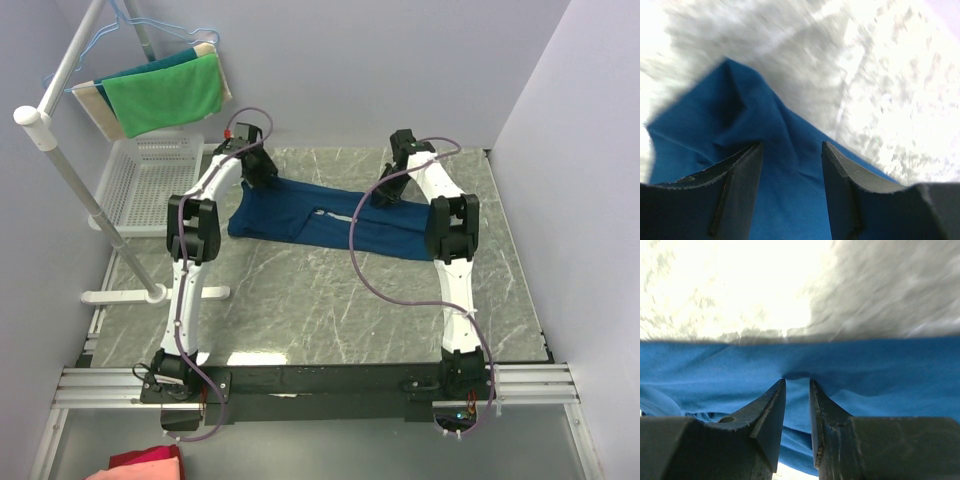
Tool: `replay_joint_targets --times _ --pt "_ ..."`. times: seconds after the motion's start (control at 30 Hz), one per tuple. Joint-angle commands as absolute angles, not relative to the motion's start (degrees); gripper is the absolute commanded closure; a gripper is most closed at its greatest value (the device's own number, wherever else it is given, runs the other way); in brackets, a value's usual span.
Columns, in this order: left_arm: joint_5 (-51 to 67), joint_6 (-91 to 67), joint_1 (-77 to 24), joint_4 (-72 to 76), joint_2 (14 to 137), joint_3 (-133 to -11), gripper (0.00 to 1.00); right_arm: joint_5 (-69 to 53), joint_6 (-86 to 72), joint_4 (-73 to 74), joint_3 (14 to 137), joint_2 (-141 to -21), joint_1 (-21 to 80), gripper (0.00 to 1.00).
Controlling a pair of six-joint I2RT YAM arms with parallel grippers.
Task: Fold and stack the t-shirts
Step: Fold the tshirt
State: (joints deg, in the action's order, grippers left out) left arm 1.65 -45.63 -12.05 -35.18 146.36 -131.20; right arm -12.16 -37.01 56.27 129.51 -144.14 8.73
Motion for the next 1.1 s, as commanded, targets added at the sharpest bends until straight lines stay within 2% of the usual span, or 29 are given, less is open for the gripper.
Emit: replay_joint_targets --times 0.0,0.27,0.47,0.7,0.8,1.07 --pt "0.3 -45.9 -8.9 -33.0 146.9 -132.6 0.43 -9.8 -37.2 57.0 131.9 -145.9 7.5 0.67" --pt "3.2 -44.1 -8.7 -26.5 137.3 -123.9 0.42 -10.2 -36.8 54.3 128.7 -142.5 7.6 0.67" --pt "4.7 -41.0 -10.6 -30.1 133.2 -121.9 0.43 -9.7 -34.9 53.0 128.4 -140.2 8.8 0.67" --pt "2.6 -39.3 -13.5 -34.4 130.5 -118.5 0.44 -4.5 -30.2 53.7 132.9 -137.3 15.4 0.65" --pt "2.3 -40.0 -13.6 -37.0 131.1 -118.0 0.47 -2.6 -28.4 54.7 134.4 -136.9 19.5 0.65" --pt "2.0 -40.5 -13.6 -40.3 132.0 -115.9 0.66 -0.6 -23.8 53.4 134.6 -136.8 29.1 0.65"
